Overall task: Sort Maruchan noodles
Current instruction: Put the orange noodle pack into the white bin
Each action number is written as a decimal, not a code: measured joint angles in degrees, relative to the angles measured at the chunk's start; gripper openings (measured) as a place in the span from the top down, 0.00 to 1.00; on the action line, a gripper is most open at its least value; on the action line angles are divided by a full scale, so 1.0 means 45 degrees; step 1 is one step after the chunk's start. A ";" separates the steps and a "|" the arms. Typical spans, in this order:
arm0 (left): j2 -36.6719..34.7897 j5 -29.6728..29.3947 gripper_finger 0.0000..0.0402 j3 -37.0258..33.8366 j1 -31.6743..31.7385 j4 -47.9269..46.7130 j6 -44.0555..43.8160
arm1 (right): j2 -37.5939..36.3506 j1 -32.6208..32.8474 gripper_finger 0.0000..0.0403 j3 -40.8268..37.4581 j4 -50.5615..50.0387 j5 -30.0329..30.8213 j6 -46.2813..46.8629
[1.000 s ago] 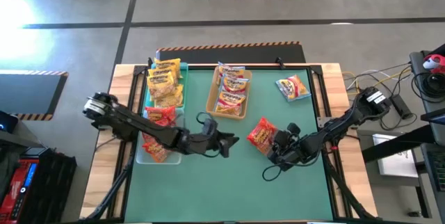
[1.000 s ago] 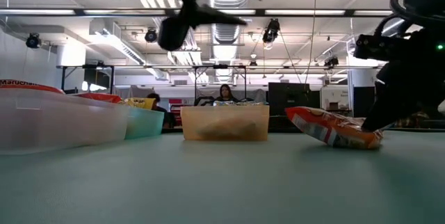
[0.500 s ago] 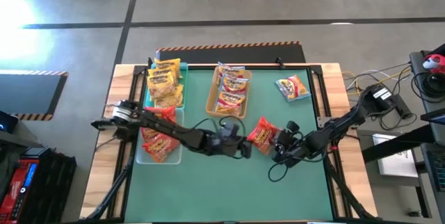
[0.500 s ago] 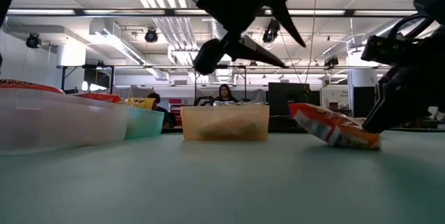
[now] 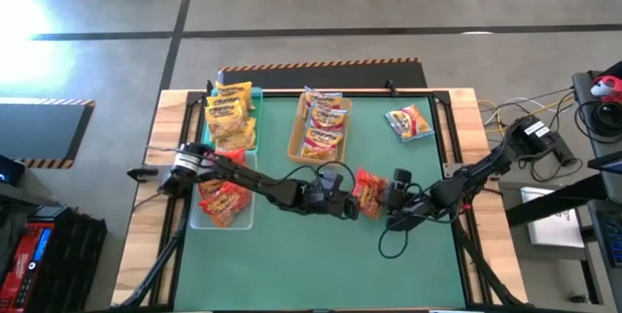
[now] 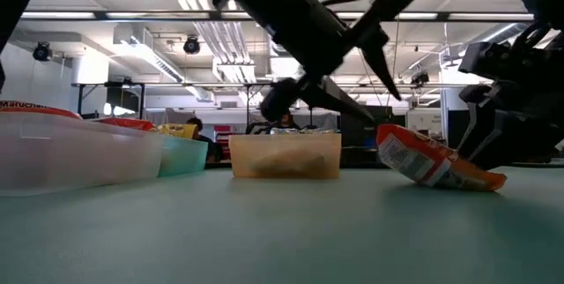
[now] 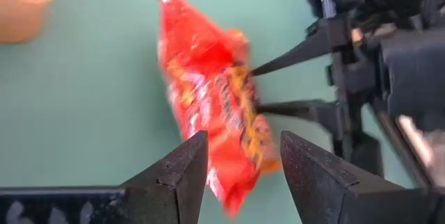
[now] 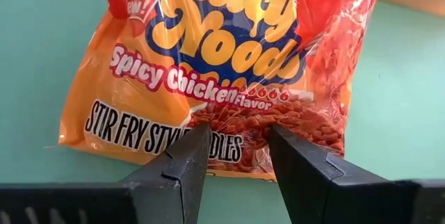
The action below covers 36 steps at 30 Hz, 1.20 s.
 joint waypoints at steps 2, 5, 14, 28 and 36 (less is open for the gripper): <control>0.0156 0.0307 0.59 -0.0006 0.0143 0.0367 -0.0018 | 0.0000 0.0005 0.63 -0.0027 0.0315 -0.0150 -0.0497; 0.0376 0.0815 0.57 0.0047 0.0391 0.0847 0.0066 | 0.0024 0.0010 0.63 -0.0058 0.0796 -0.0431 -0.0921; 0.0504 0.1534 0.44 0.0146 0.0691 0.0324 0.0458 | 0.0024 0.0019 0.63 -0.0058 0.1189 -0.0825 -0.0691; 0.1190 0.2158 0.38 0.0155 0.0840 0.1274 0.0020 | 0.0024 0.0019 0.63 -0.0237 0.1669 -0.0805 -0.1027; 0.1510 0.2423 0.38 0.0151 0.1056 0.1686 -0.0055 | 0.0026 0.0019 0.63 -0.0234 0.1762 -0.0830 -0.0998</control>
